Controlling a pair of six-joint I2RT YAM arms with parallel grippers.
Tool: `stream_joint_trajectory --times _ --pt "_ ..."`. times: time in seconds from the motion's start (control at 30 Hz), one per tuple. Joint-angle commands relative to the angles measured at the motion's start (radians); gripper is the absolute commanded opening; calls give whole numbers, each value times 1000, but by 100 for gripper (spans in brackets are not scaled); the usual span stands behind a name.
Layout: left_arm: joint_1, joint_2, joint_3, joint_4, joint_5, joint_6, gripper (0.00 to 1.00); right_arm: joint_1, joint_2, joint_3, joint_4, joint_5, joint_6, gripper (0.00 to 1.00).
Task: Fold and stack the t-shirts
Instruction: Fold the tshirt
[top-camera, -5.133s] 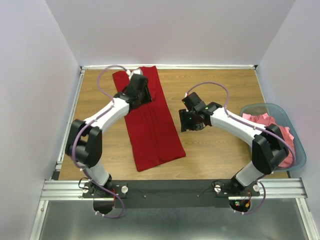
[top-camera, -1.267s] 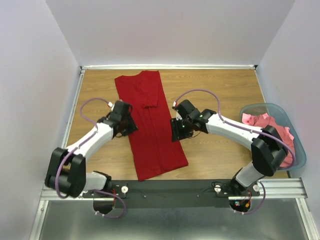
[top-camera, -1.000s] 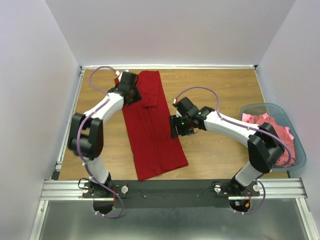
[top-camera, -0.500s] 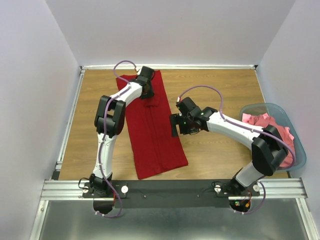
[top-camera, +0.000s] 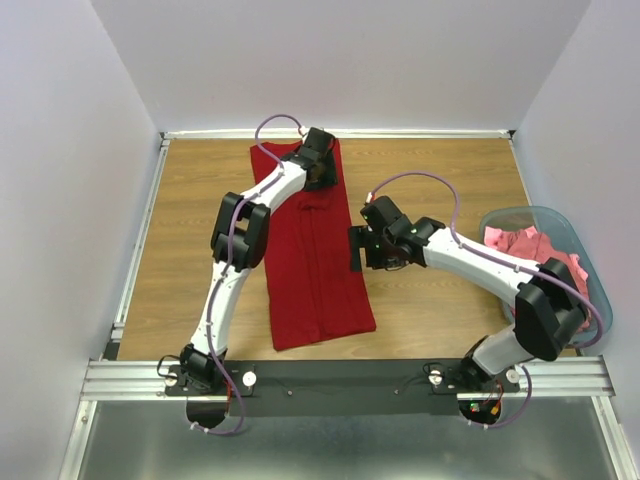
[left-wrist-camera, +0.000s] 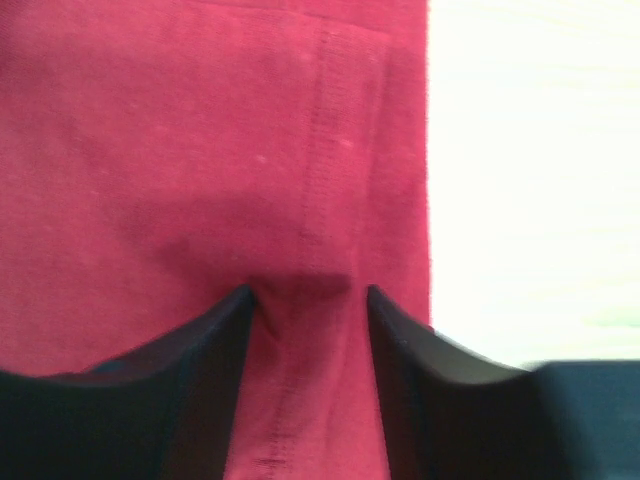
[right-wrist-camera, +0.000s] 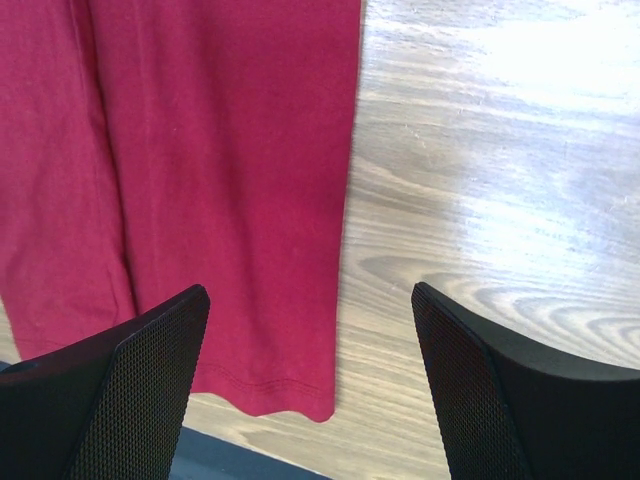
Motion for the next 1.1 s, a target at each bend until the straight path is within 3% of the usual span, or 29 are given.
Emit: stream_joint_trajectory --times 0.0,0.13,0.2,0.23,0.27,0.33,0.37,0.47,0.57,0.73,0.77,0.87,0.93,1.07 --pt "0 -106 -46 63 29 -13 64 -4 -39 -27 -12 18 47 90" --pt "23 -353 -197 50 -42 -26 81 1 -24 -47 -15 -67 71 91" --pt "23 -459 -300 10 -96 -51 81 18 -27 -58 -18 -68 103 90" --pt "22 -584 -372 -4 -130 -74 81 33 -29 -65 -25 -66 122 88" --pt "22 -651 -531 -7 -136 -80 81 59 -30 -75 -32 -68 161 87" --pt "19 -839 -700 -36 -152 -104 80 90 -33 -107 -44 -68 203 81" --pt "16 -896 -856 -47 -147 -115 80 117 -38 -118 -53 -68 243 80" --pt "-30 -1110 -1129 -111 -149 -153 79 162 -55 -159 -81 -43 304 70" --pt "-95 -1281 -1312 -194 -91 -225 77 177 -76 -162 -143 9 341 63" --pt "-220 -1470 -1434 -292 -12 -333 71 181 -104 -179 -197 43 369 56" --pt "-289 -1480 -1424 -318 -6 -365 70 181 -101 -188 -196 32 370 56" --pt "-371 -1472 -1424 -360 32 -425 70 194 -96 -199 -197 15 372 53" --pt "-484 -1452 -1427 -374 8 -483 70 194 -88 -211 -196 6 370 52" --pt "-523 -1379 -1414 -409 -15 -554 68 200 -79 -217 -197 27 363 52"
